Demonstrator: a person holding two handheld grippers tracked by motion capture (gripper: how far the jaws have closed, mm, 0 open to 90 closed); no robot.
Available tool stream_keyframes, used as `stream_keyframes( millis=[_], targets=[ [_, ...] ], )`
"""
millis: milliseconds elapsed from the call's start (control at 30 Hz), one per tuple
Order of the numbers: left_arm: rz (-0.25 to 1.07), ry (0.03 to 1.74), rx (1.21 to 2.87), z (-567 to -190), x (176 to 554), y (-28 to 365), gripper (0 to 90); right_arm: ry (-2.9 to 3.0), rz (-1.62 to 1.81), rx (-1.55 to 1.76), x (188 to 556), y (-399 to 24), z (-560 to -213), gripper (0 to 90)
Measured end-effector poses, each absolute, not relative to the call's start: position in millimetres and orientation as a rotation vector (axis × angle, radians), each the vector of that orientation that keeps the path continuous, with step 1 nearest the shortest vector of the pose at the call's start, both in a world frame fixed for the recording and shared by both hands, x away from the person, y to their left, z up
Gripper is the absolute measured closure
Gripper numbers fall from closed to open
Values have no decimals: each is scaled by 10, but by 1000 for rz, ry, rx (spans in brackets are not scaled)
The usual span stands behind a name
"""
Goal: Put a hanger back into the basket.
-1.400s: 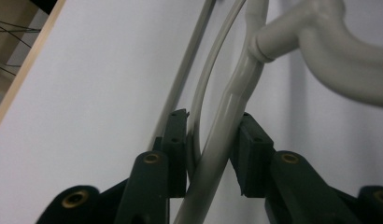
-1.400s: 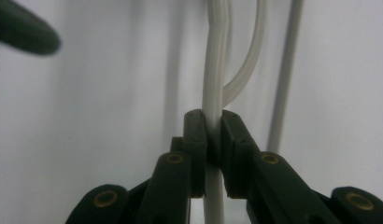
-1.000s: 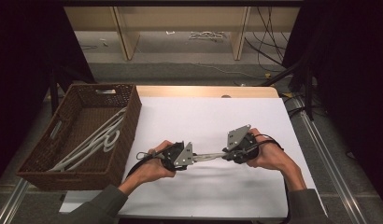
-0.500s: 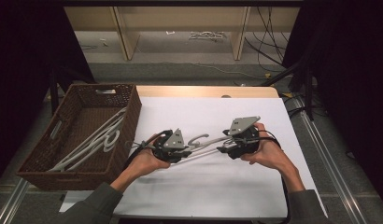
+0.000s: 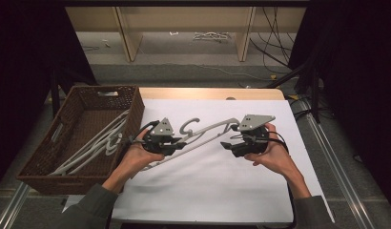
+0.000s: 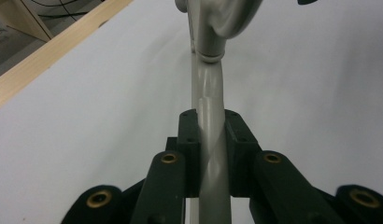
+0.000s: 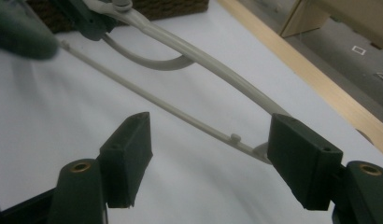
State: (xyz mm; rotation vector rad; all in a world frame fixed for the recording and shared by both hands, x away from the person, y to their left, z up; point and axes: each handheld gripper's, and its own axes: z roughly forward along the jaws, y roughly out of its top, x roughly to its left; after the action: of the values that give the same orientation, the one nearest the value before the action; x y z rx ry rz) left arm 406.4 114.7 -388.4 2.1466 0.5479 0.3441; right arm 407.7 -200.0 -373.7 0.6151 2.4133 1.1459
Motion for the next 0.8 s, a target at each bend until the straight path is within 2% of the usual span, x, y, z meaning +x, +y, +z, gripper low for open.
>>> stream_keyframes(
  millis=[500,800],
  targets=[
    [316,621,2017,-3642,4035,1373,791,2372,1212,690,3911,-1983,-3816,288],
    [339,615,2005,-3535,3939,1408,791,2264,1348,817,3789,-2055,-3941,281]
  ],
)
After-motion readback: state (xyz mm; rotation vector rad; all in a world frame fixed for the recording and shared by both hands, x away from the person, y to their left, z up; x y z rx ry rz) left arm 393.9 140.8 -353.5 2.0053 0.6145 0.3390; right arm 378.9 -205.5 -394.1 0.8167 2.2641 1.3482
